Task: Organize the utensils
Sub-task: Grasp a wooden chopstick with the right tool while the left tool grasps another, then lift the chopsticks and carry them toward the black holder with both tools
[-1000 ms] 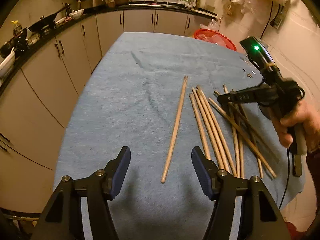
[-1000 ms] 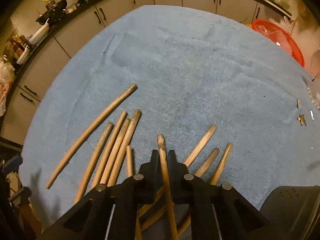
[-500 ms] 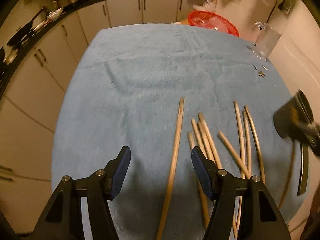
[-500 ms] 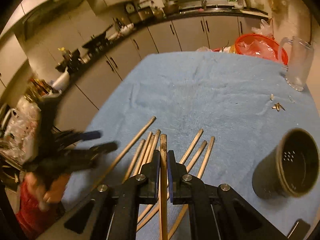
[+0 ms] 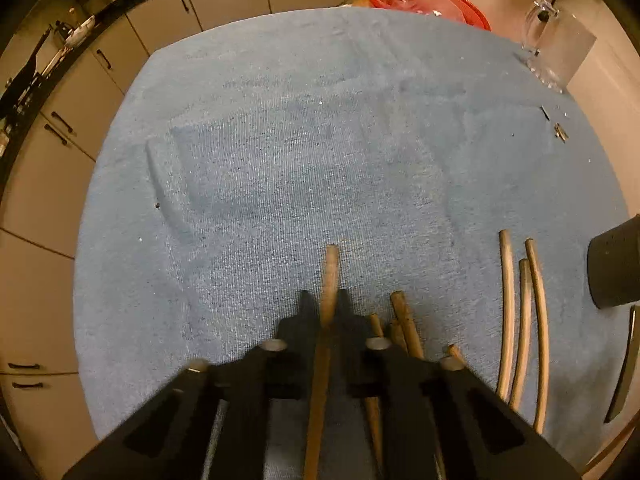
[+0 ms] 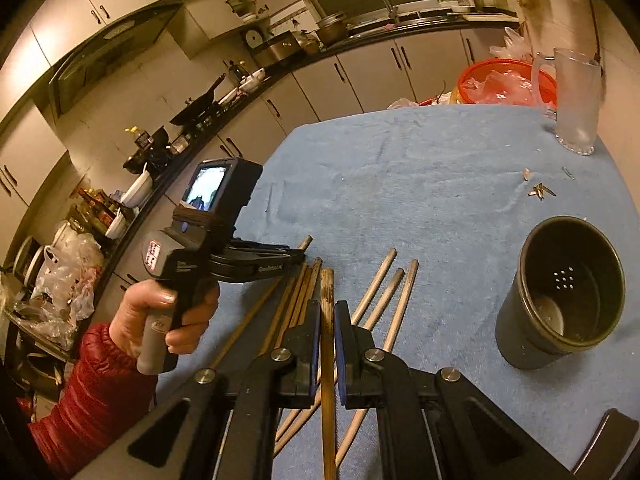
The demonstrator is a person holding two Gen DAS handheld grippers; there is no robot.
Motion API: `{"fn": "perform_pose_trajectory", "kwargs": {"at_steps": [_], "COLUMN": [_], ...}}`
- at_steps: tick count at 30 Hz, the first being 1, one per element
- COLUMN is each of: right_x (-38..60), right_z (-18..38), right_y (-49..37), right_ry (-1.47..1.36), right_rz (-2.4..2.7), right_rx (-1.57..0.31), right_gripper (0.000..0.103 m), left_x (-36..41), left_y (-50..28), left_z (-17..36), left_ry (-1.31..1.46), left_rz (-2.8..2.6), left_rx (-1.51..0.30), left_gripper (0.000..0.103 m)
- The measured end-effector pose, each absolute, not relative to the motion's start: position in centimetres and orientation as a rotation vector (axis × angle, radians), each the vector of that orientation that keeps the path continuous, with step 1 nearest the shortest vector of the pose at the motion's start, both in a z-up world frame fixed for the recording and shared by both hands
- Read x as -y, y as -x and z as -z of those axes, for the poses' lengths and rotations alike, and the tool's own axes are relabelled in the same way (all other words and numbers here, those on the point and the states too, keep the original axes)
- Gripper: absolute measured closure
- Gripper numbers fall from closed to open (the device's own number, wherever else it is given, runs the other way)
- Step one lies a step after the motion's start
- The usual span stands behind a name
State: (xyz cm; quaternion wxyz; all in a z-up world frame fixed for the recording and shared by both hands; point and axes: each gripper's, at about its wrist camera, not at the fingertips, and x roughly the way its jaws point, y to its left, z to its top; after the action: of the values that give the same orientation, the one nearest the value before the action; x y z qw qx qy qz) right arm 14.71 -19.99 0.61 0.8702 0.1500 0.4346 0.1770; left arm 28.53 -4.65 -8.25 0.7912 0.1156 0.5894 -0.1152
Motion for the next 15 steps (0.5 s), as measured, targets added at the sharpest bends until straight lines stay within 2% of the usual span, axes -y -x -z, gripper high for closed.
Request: {"fn": "perform_pose_trajectory", "kwargs": {"at_steps": [5,15], "right_x": [20.1,19.6], "right_z": [-1.2,-5.3], "right_y": [-13.6,-8.6], "right_ry": [-0.321,-0.263], "right_rz": [-0.357,-0.299], "right_rx": [-0.867,-0.666], "right_gripper": [0.096,0.096], "left_x": [2.4,-2.7], "left_y": [-26.5,-15.7], "left_z": [6.6,-4.1], "left_ry": [-0.184,-0.043], "left_rz": [0.247,0.273], "left_rx": [-1.205,-0.843], "left_gripper": [0.096,0.096]}}
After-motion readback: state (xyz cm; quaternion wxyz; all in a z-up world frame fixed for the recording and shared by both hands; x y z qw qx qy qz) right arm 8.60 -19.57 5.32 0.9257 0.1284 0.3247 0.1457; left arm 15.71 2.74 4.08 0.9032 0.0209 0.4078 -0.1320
